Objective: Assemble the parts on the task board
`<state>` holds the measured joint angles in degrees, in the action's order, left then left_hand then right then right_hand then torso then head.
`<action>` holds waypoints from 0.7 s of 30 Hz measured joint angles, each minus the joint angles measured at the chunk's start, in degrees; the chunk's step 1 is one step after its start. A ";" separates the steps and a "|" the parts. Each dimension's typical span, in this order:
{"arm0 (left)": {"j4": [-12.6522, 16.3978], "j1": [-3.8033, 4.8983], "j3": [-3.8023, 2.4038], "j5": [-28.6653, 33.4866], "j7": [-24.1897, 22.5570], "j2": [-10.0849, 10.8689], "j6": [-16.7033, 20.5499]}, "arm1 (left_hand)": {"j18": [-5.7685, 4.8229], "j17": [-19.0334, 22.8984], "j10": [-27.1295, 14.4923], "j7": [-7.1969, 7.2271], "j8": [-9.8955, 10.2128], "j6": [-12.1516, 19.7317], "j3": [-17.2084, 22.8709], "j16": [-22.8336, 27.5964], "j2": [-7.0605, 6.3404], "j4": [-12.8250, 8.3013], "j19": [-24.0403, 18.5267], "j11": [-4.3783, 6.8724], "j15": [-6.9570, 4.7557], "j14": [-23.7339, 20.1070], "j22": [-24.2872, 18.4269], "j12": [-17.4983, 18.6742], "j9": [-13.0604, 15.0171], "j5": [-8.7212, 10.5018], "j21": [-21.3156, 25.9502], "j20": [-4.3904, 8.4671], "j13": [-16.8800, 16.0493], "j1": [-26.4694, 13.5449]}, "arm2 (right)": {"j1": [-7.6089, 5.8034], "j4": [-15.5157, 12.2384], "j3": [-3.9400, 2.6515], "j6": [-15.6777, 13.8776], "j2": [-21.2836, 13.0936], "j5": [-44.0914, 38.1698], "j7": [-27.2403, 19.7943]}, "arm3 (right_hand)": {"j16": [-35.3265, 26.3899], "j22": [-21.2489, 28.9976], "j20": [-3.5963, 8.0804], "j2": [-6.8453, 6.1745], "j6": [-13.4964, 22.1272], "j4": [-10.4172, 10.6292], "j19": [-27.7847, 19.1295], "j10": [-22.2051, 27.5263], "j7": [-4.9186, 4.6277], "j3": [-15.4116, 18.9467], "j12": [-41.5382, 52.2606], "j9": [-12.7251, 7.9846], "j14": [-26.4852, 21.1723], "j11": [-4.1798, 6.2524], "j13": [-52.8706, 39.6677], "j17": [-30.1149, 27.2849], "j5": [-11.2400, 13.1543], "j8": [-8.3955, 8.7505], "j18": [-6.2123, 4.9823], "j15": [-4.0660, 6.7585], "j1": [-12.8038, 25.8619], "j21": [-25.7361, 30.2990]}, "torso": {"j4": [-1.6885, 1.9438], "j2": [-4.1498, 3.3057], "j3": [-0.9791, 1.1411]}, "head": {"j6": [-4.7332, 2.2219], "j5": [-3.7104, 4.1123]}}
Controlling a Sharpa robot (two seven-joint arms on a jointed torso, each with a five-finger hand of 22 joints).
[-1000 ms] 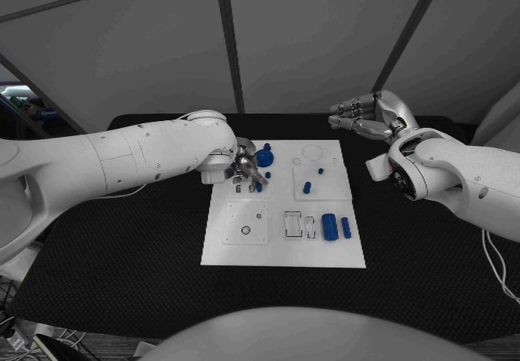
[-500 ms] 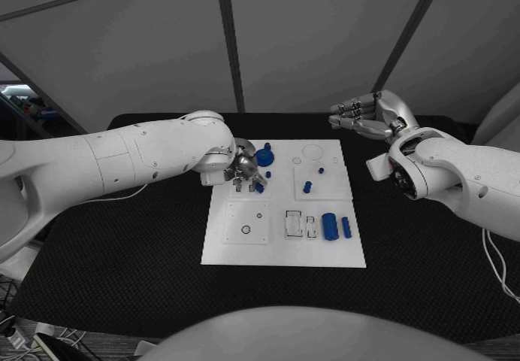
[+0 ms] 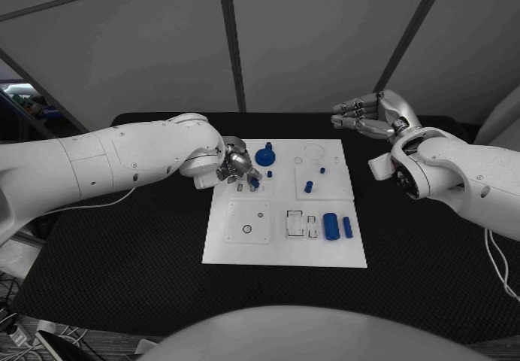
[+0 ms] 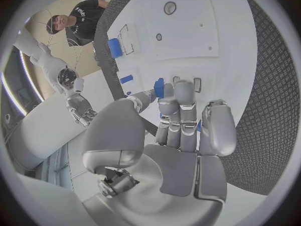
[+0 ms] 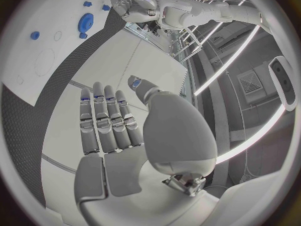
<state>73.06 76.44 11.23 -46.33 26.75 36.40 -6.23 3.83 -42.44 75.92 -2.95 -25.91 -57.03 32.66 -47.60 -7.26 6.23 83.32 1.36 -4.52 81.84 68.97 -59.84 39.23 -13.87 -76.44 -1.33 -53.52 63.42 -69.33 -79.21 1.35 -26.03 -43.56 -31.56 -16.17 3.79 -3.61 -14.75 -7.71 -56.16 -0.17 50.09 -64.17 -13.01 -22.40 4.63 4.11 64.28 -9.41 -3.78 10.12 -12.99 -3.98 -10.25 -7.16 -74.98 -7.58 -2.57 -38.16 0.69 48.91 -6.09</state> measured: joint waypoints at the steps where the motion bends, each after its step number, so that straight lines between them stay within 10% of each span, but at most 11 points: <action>1: 0.49 0.00 0.00 -0.01 -0.10 0.32 0.67 | 0.00 -0.08 0.08 0.14 -0.27 -0.14 0.03 0.00 -0.24 -0.03 0.00 0.08 -0.08 0.09 0.12 0.38 0.26 -0.83 -0.06 0.00 0.43 -0.24 | 0.00 0.00 0.00 0.01 -0.01 0.00 0.00 | 0.00 0.00 0.00 0.06 0.00 0.00 0.00 0.00 0.00 0.00 0.00 0.00 0.00 0.00 0.00 0.00 0.00 0.00 0.00 0.00 0.06 0.00 | 0.00 0.00 0.01 | 0.00 -0.05; 8: 3.68 -0.37 0.04 -3.78 -1.48 2.19 6.87 | 0.00 -0.21 0.08 0.62 -0.46 -0.62 0.37 0.00 -1.05 -0.37 0.22 0.08 -0.30 -0.12 1.00 1.61 1.27 -4.76 -0.68 0.22 2.04 -0.99 | 0.00 -0.06 0.00 0.04 -0.19 0.00 0.04 | 0.00 0.00 0.00 0.13 0.19 0.18 0.00 0.00 0.19 0.18 0.00 0.00 -0.21 0.00 0.00 -0.06 0.00 0.00 0.00 -0.22 0.13 0.20 | -0.04 0.01 0.06 | 0.01 -0.42; 21: 7.00 -3.78 0.09 -13.62 -2.65 3.37 15.93 | 0.01 -0.28 0.29 0.81 -0.56 -0.83 0.54 0.00 -1.82 -0.23 0.41 -0.11 -0.49 0.07 1.74 1.71 1.77 -5.93 -0.97 0.40 2.22 -0.54 | 0.00 -0.14 0.01 0.05 -0.52 -0.19 0.06 | 0.00 0.00 0.00 0.12 0.19 0.18 0.00 0.00 0.19 0.18 0.00 0.00 -0.21 0.00 0.00 -0.06 0.01 0.00 0.00 -0.22 0.12 0.20 | -0.14 0.03 0.05 | 0.17 -0.70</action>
<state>80.06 72.66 11.32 -59.94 24.10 39.77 9.70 3.84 -42.73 76.21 -2.14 -26.47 -57.86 33.20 -47.60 -9.07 6.01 83.72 1.25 -5.00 81.91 70.71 -58.13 41.00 -19.80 -77.41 -0.93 -51.30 62.88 -69.32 -79.36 1.36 -25.98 -44.09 -31.75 -16.11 3.79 -3.61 -14.75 -7.59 -55.97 0.01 50.09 -64.17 -12.81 -22.22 4.63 4.11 64.07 -9.42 -3.78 10.06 -12.98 -3.98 -10.25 -7.37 -74.86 -7.38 -2.71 -38.12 0.74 49.08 -6.80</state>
